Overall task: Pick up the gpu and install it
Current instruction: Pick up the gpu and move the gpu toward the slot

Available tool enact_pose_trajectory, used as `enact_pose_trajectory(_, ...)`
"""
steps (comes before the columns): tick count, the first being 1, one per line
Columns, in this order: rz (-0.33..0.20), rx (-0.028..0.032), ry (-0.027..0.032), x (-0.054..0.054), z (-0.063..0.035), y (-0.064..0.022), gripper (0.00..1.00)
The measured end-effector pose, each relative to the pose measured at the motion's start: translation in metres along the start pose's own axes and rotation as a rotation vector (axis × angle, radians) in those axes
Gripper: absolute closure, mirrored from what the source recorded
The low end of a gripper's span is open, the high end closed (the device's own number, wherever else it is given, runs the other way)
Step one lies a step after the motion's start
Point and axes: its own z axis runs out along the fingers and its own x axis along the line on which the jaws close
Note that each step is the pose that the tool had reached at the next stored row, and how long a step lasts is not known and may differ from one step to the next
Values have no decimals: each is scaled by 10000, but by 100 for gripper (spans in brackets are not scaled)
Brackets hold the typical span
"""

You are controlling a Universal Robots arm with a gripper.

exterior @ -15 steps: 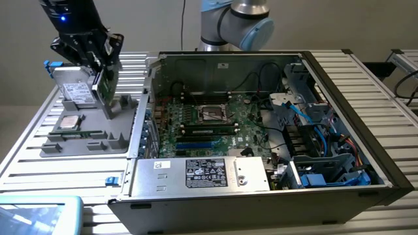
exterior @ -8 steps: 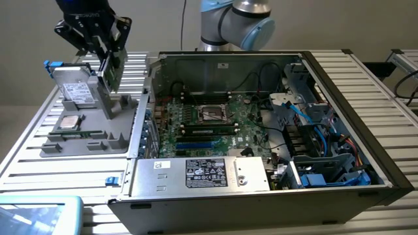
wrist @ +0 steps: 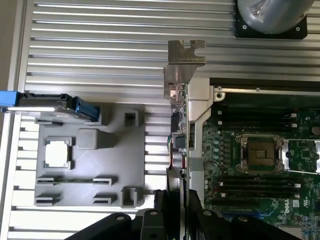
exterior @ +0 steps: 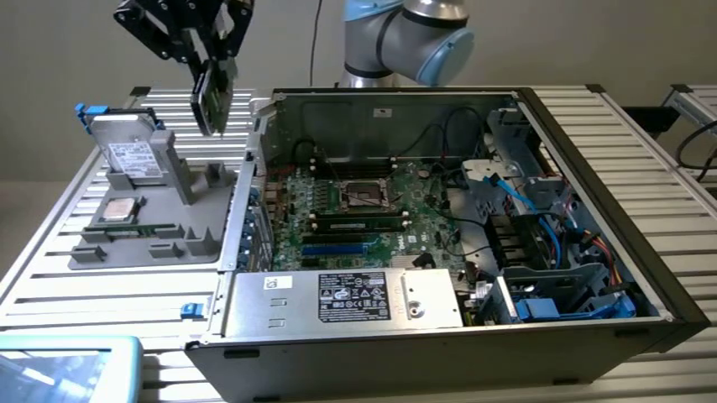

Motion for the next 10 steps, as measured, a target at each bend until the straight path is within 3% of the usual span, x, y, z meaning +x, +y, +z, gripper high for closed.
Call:
enact_pose_trajectory(5,5,0,50,-228,-51,-16,72)
enact_pose_trajectory(10,17,-3,162,-444,-49,-48,72)
